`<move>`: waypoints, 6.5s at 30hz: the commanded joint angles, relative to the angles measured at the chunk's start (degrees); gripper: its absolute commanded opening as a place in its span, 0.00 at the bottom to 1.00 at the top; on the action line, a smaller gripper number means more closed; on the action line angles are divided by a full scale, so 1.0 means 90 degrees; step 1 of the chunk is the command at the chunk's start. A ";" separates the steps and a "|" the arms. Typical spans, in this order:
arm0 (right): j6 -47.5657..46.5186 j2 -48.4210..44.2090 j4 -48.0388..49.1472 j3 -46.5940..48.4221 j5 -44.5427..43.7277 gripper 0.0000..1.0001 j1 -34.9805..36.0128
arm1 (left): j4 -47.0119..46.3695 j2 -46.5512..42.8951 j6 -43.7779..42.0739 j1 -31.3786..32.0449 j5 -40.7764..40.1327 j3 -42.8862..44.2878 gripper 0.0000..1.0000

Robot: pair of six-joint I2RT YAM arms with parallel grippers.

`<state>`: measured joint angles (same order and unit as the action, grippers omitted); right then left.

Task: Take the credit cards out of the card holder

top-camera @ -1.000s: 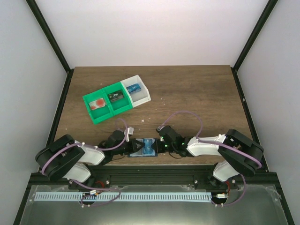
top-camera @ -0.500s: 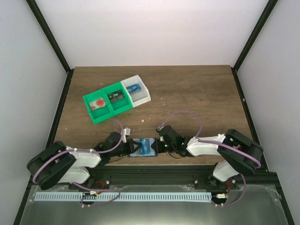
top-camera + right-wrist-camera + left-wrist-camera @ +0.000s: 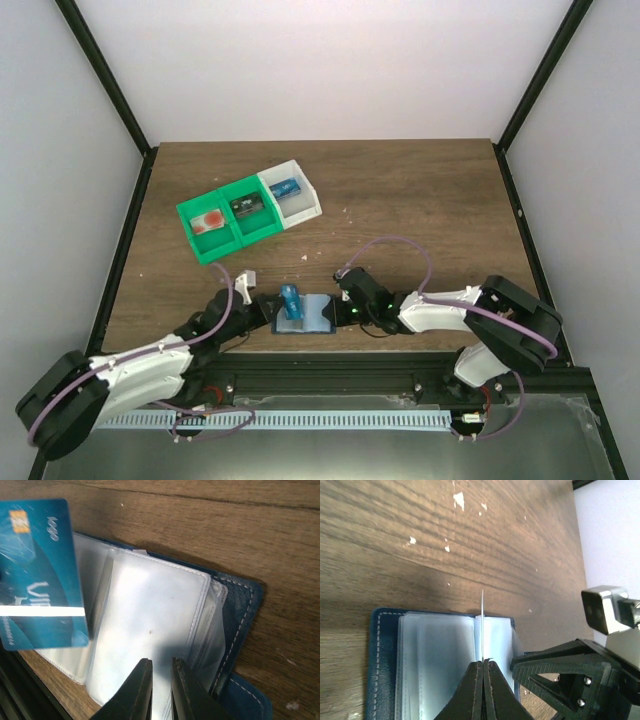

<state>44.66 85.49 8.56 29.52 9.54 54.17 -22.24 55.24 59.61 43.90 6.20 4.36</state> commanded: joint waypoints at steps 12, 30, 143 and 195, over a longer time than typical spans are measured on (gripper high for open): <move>0.0409 -0.1244 0.0044 0.0135 0.1502 0.36 -0.0064 | 0.0879 -0.2904 0.0576 -0.0067 -0.0215 -0.0461 0.00; 0.2242 -0.1172 0.2527 0.0003 0.3157 0.36 -0.0250 | -0.0459 -0.3845 0.1276 -0.0064 0.0712 -0.0866 0.00; -0.1014 -0.2167 0.0362 -0.0452 0.6346 0.00 -0.0843 | 0.1957 -0.3560 -0.0422 -0.0075 0.4097 0.0809 0.12; -0.0165 -0.5011 -0.1033 -0.0241 0.2415 1.00 -0.0845 | 0.0753 0.2475 -0.0764 -0.2076 -0.1975 0.4583 0.00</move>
<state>44.38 40.12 1.19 23.62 31.79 46.74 -9.61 72.49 53.74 26.30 -10.52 41.56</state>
